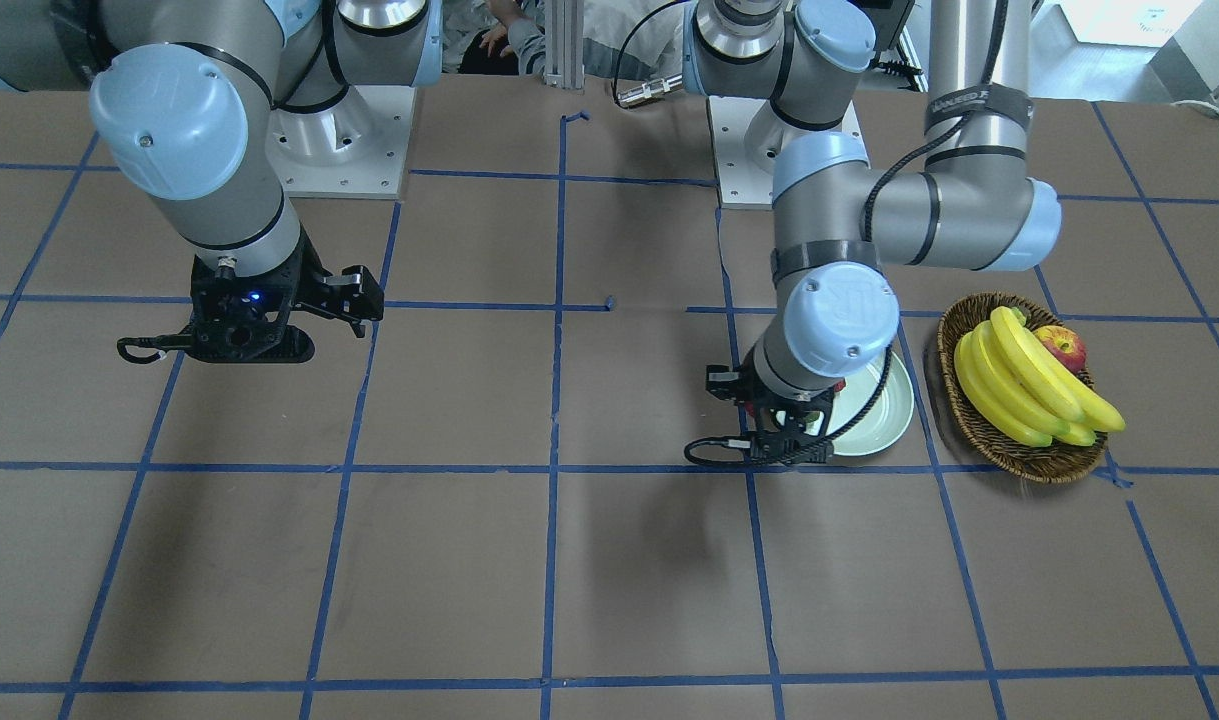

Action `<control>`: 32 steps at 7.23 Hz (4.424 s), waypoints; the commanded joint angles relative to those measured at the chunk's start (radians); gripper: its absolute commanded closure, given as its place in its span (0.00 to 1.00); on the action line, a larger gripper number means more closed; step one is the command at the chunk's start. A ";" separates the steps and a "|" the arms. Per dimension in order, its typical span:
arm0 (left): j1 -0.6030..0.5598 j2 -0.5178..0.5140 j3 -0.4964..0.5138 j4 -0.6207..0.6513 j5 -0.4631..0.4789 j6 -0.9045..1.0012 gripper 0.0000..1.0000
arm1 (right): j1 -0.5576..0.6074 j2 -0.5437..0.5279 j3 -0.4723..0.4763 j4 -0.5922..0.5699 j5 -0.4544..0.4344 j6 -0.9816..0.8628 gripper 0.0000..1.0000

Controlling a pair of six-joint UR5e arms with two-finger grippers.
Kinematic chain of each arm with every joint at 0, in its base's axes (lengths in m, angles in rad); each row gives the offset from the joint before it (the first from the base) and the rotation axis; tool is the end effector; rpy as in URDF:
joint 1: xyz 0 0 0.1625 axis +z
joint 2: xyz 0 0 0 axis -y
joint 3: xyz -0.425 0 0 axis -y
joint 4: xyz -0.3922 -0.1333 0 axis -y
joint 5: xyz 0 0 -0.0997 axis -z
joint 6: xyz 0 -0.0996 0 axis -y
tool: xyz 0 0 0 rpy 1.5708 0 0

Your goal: Collect all strawberries into plate

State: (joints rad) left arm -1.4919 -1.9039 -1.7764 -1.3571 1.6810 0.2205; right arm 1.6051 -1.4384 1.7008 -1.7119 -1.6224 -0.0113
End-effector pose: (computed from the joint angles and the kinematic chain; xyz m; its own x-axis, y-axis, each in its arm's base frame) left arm -0.0795 -0.5465 0.2373 -0.9859 0.1643 -0.0319 0.1444 0.9313 0.3344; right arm 0.1460 -0.5171 0.3712 -0.9974 -0.0517 0.0498 -0.0453 0.9915 0.1216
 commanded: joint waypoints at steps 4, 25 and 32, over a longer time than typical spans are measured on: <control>0.059 -0.001 -0.014 0.007 0.028 0.088 0.00 | -0.001 0.001 0.000 -0.017 -0.005 0.001 0.00; -0.105 0.293 0.175 -0.280 -0.115 -0.161 0.00 | -0.004 -0.074 -0.198 0.199 -0.005 -0.042 0.00; -0.094 0.293 0.173 -0.280 -0.110 -0.161 0.00 | -0.004 -0.073 -0.197 0.196 0.016 -0.042 0.00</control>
State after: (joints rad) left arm -1.5913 -1.6107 -1.6042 -1.6379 1.5707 0.0596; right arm 1.6015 -1.5123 1.5028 -1.5144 -1.6059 -0.0537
